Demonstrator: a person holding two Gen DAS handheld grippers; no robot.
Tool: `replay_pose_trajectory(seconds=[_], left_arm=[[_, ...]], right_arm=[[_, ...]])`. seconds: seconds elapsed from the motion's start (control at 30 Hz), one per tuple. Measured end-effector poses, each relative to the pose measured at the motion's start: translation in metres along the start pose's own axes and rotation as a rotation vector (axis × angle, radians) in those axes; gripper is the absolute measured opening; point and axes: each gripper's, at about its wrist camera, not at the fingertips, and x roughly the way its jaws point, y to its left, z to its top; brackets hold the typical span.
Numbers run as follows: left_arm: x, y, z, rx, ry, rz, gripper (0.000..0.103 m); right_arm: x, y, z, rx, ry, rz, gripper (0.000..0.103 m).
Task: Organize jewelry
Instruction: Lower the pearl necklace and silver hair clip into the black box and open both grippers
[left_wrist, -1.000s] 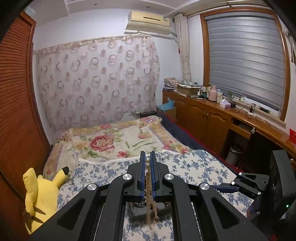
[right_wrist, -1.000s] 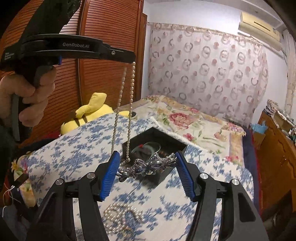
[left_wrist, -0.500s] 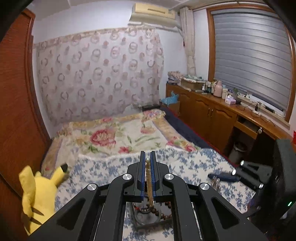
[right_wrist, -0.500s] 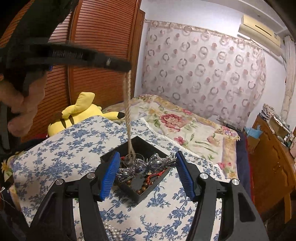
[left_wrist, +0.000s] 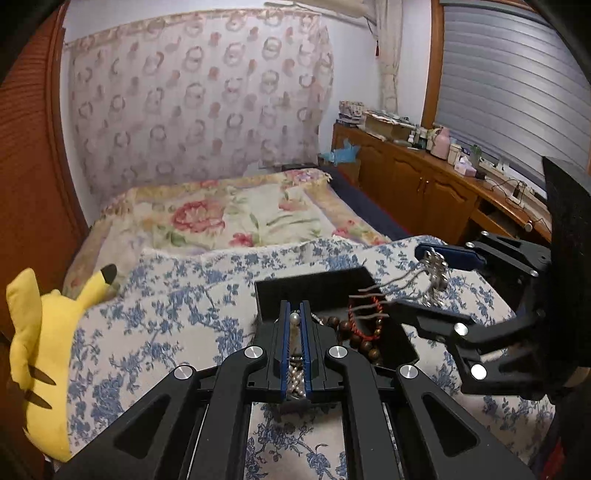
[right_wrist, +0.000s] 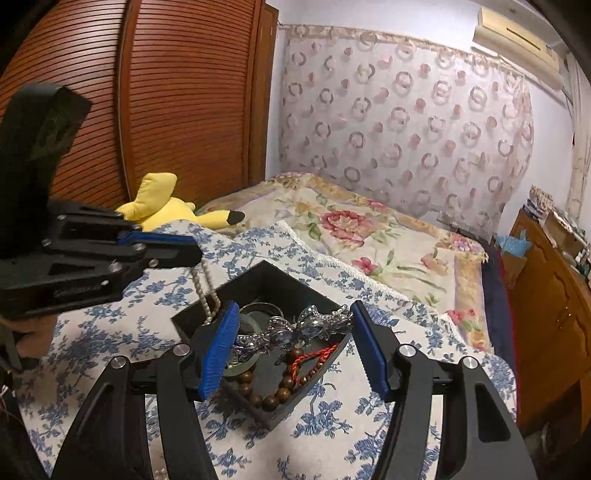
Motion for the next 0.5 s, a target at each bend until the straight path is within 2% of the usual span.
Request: replay_pose_trajectory(seconds=[0.2,0.37,0.43,0.5], left_arm=[[0.003,0.004,0.001,-0.023,0.001,-0.041,0.006],[-0.005,0.003,0.000,-0.019,-0.019,-0.043,0.016],[-0.011,0.003,-0.004,-0.024,-0.028,-0.049,0.027],[-0.018,0.003,-0.011,-0.027,-0.039,-0.051,0.028]], right_arm=[[0.028,-0.004,0.000,0.035,0.022,0.008,0.064],[0.048,-0.009,0.001,0.081,0.047,0.038,0.064],[0.054,-0.008,-0.001,0.093,0.065,0.043,0.064],[0.054,-0.006,-0.005,0.091,0.069,0.033,0.064]])
